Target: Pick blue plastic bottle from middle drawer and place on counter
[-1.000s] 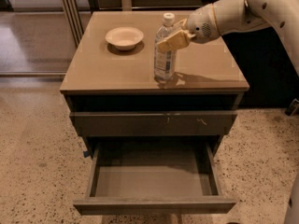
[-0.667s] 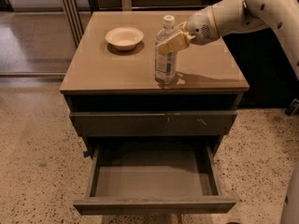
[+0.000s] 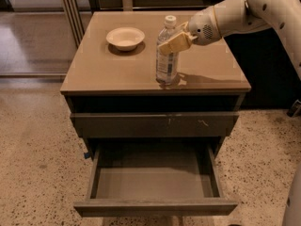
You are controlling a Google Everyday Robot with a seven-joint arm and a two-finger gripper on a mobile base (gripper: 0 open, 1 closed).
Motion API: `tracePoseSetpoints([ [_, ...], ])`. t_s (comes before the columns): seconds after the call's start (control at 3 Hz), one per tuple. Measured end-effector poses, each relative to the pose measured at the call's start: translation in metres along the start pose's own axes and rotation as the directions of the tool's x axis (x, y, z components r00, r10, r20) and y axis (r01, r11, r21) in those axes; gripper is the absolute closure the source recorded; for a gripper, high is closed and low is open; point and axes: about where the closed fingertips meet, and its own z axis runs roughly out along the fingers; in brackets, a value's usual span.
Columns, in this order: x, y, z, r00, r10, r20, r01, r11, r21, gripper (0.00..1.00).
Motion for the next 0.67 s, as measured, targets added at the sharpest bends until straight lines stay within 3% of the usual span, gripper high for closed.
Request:
tracePoseSetpoints([
  [0.33,0.0,0.0,0.0,1.0,0.0,0.0,0.0,1.0,0.0,0.22],
  [0.67,0.0,0.0,0.0001,1.0,0.0,0.0,0.0,1.0,0.0,0.0],
])
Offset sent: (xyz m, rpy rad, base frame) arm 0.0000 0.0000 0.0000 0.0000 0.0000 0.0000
